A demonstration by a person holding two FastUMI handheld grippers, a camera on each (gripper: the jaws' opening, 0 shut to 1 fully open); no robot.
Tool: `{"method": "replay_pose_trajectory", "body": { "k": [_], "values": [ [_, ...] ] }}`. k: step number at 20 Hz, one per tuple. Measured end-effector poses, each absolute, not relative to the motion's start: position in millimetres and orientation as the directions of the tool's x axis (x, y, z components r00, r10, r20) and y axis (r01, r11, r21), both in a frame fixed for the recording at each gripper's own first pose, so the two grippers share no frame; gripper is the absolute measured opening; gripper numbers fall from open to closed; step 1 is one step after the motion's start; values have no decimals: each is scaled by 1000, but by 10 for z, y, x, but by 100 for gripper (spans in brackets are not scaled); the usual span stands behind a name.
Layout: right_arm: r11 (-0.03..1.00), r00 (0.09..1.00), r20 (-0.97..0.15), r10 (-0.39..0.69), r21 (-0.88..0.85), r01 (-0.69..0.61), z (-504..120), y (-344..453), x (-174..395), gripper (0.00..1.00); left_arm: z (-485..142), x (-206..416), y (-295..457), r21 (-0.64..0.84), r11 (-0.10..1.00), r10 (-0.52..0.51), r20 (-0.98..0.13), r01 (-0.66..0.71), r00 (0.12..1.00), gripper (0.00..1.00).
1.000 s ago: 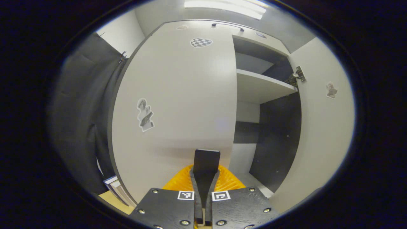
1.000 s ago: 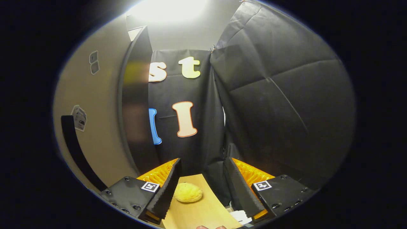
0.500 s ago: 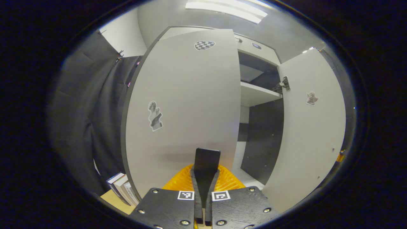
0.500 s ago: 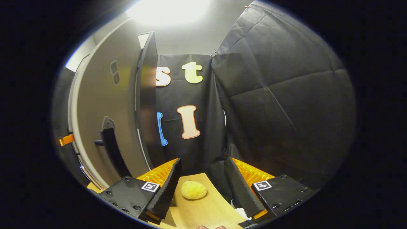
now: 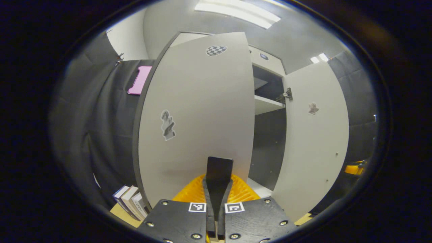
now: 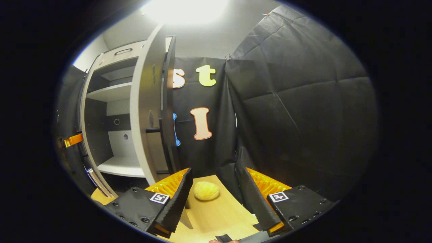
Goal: Open the right door of the double-door shoe cabinet with the right hand, and open the left door with the left hand.
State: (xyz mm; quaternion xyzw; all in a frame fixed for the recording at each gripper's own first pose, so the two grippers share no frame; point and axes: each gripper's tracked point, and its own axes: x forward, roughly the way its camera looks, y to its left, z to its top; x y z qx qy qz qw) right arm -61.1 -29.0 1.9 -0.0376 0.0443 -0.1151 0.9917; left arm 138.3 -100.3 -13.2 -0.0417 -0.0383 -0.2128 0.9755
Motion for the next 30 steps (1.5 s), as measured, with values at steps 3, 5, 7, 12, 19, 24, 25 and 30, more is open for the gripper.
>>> {"method": "replay_pose_trajectory", "body": {
  "k": [3,5,7,12,19,24,25,30],
  "values": [
    [974,972,-81,-219,-72,213,-21,-187,-646,92,-133,1294,-919,-64,900,-425,90,431,901,5],
    [981,978,-76,-192,-50,188,-21,-65,-663,92,-137,1238,-825,-62,902,-421,95,427,902,5],
    [985,983,-62,-170,-51,167,8,15,-666,92,-137,1183,-743,-65,907,-409,99,416,907,5],
    [988,987,-66,-150,-53,146,-47,126,-743,92,-146,1032,-417,-69,918,-384,85,390,919,5],
    [991,989,-84,-123,-68,118,-101,229,-701,92,-148,878,122,-12,960,-277,72,279,958,4],
    [990,990,-80,-112,-98,104,-108,305,-593,85,-142,890,677,-131,973,-181,80,190,980,3],
    [991,991,-77,-106,-92,99,-92,340,-598,92,-142,912,809,-152,972,-167,79,177,983,2],
    [992,992,-74,-100,-80,94,-81,454,-629,92,-144,1020,1163,-208,956,-196,63,205,979,2]
  ]
}}
